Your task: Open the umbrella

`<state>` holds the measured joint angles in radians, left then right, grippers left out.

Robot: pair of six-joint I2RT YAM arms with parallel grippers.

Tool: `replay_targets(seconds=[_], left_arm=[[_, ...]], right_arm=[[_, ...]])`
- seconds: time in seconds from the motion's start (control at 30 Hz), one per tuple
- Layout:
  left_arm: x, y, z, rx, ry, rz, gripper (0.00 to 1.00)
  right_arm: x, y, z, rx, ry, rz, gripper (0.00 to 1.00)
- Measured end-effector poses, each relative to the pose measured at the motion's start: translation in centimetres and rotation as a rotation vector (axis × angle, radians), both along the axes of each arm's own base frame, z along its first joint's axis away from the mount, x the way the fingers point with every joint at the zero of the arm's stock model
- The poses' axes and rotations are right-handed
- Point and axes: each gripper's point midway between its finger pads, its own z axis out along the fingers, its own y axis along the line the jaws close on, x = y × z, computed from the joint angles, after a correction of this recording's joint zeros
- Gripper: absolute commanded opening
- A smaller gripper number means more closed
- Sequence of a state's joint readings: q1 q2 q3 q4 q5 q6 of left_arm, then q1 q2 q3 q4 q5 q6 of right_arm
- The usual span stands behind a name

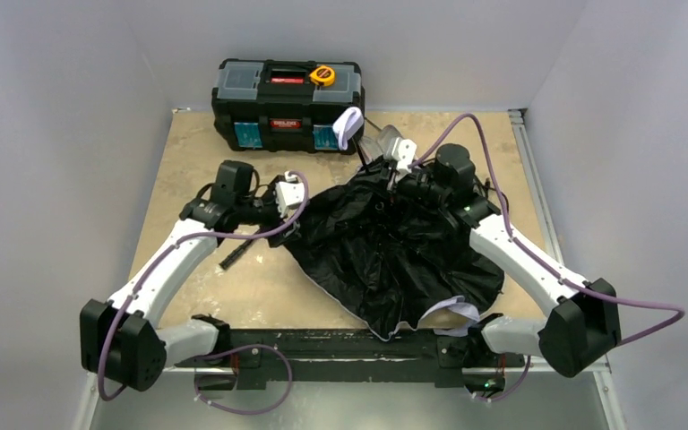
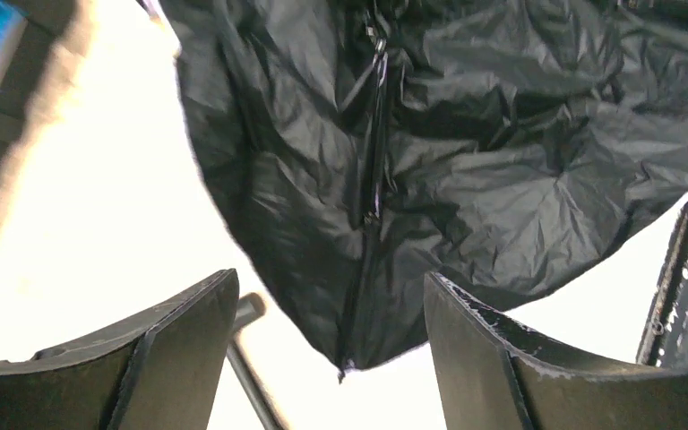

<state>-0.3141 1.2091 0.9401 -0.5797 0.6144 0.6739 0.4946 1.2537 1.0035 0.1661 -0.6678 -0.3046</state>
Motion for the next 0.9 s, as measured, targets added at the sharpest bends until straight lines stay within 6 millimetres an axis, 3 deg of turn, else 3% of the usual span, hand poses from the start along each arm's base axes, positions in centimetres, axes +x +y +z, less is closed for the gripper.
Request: replay_targets(seconds=[0.1,0.3,0.53,0.67,0.77,0.9], left_arm=[[0.1,-0.8,2.6,-0.044,-0.1,-0.018,0.73],[-1.0,-5.3,6.6,-0.12,-0.216,-0.142,0.75],[2.2,-8.0,10.1,-0.276,-0.27,-0.064,0.82],[4.2,-9.5,11.4,-0.365,-0.295,-0.032,0.83],[5.2,-10.7,11.7,-0.426,-0.288,-0.023,0.83],[5.8,-12.7,11.0,-0.484,-0.233,-0.02,0.72]], right_arm=[[0.0,0.1,-0.7,0.015,-0.033,0.008,0.0],[0.3,0.0,-0.1,0.078,-0.035,-0.008,0.0],[0.3,0.4,3.2,0.19,0.093,-0.028,0.0],[0.5,0.4,5.3,0.258,0.155,-0.058,0.0],[0.8,0.2,5.4,0.285,0.205,-0.092,0.0],[1.1,0.0,5.0,0.309,0.268,-0.128,0.0]])
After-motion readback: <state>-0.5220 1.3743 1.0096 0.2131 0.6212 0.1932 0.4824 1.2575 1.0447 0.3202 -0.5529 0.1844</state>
